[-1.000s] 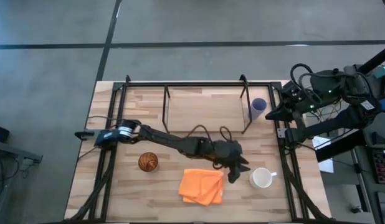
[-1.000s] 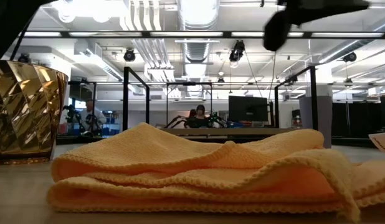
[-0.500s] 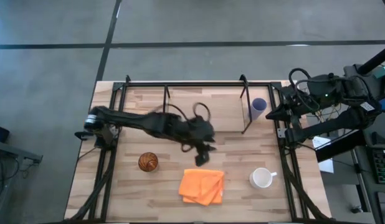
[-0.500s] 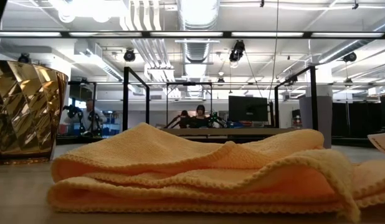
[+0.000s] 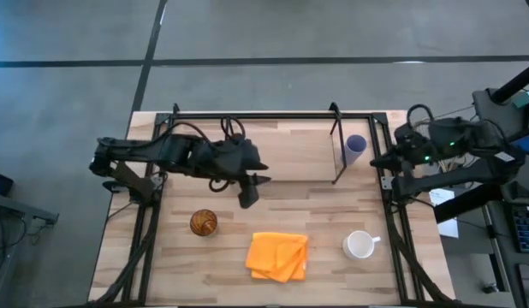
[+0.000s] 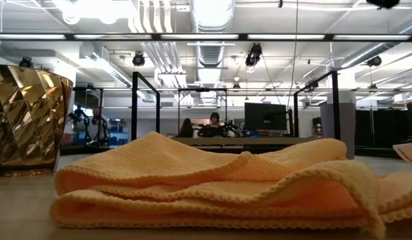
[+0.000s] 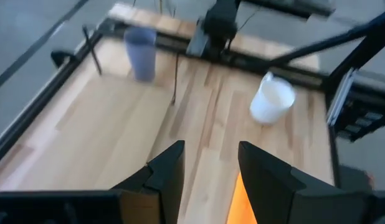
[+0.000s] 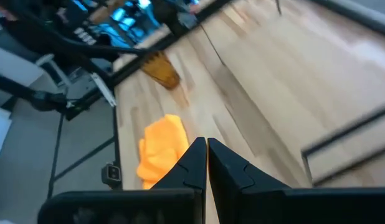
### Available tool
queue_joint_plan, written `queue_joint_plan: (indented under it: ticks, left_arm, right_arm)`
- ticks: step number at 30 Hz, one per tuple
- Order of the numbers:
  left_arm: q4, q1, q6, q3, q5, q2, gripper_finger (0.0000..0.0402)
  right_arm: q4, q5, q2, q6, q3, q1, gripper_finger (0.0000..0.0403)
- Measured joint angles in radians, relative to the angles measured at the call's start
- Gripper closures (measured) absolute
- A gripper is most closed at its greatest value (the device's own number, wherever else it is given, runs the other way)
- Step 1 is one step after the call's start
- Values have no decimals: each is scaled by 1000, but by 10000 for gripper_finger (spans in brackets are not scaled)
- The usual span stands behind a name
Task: Stack small to large cups/mugs on shelf
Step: Adjust the brown cup
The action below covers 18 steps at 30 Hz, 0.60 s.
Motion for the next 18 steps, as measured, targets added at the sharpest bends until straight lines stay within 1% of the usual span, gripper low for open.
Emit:
queue_joint_plan:
  ticks: [4,7,10,15,18]
  left_arm:
    - [-46,0,-72,-47,1,0,265]
    - [-36,-1,-107,-106,19,4,265]
    - [27,-4,-151,-166,73,9,265]
    - [248,-4,-153,-287,169,11,265]
    - [357,-4,-154,-342,200,11,265]
  right_arm:
    - [25,-1,-29,54,-117,0,394]
    - [40,-14,-35,118,-192,0,394]
    - [41,-110,-33,206,-248,0,394]
    - [41,-294,-25,340,-315,0,394]
    - [41,-379,-28,441,-333,0,394]
